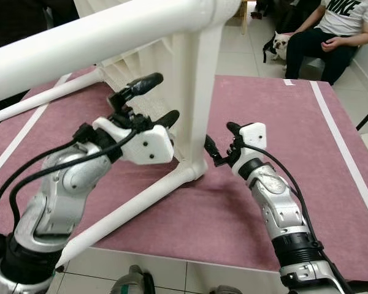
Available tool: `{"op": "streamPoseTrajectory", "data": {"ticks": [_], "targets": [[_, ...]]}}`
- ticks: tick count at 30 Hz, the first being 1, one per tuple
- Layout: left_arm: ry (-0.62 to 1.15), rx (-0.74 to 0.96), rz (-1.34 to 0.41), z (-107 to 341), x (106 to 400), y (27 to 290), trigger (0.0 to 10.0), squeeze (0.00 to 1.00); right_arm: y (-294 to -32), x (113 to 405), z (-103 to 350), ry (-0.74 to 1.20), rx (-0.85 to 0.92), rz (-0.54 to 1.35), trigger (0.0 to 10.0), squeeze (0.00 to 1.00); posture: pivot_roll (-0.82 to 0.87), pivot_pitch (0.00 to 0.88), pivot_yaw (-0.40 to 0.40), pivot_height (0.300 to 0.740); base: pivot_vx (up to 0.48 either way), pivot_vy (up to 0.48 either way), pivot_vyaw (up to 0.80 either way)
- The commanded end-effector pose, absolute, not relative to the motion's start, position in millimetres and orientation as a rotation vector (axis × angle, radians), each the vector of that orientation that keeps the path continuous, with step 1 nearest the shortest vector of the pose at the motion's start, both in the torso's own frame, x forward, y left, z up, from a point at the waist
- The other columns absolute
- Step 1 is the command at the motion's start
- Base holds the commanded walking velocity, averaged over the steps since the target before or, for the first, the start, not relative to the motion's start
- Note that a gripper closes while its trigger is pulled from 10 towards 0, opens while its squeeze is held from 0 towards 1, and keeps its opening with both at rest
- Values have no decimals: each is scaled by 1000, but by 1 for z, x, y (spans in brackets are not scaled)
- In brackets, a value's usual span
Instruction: Building children table
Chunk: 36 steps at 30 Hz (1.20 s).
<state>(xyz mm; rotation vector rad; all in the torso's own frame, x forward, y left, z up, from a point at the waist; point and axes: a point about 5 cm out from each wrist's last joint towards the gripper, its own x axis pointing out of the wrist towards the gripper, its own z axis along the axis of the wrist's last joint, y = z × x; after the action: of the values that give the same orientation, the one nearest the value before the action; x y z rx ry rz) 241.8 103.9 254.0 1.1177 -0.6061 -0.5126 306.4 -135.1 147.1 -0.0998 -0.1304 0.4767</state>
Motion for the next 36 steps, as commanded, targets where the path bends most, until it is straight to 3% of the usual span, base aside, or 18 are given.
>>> {"op": "streamPoseTrajectory", "data": {"ticks": [1, 5, 9, 16, 19, 25, 36], "targets": [[-708, 958, -193, 257, 245, 119, 10000, 0, -130, 303, 136, -82, -89, 501, 10000, 0, 51, 0, 48, 740, 0, 0, 0], [-496, 838, -264, 230, 251, 126, 10000, 0, -152, 305, 134, -71, -37, 359, 10000, 0, 47, 0, 56, 740, 0, 0, 0], [-286, 666, -347, 204, 251, 129, 10000, 0, -195, 302, 139, -84, 24, 161, 10000, 0, 30, 0, 74, 740, 0, 0, 0], [-166, 643, -411, 185, 252, 134, 10000, 0, -234, 280, 144, -86, -47, 47, 10000, 0, -7, 0, 98, 740, 0, 0, 0], [-169, 646, -416, 183, 252, 134, 10000, 0, -231, 271, 144, -88, -74, 66, 10000, 0, -9, 0, 98, 740, 0, 0, 0], [-193, 601, -426, 183, 254, 123, 10000, 0, -193, 269, 142, -99, -54, 178, 10000, 0, -29, 0, 109, 740, 0, 0, 0], [-206, 597, -414, 184, 259, 118, 10000, 0, -173, 280, 148, -125, -38, 224, 10000, 0, -24, 0, 104, 740, 0, 445, 0]]}}
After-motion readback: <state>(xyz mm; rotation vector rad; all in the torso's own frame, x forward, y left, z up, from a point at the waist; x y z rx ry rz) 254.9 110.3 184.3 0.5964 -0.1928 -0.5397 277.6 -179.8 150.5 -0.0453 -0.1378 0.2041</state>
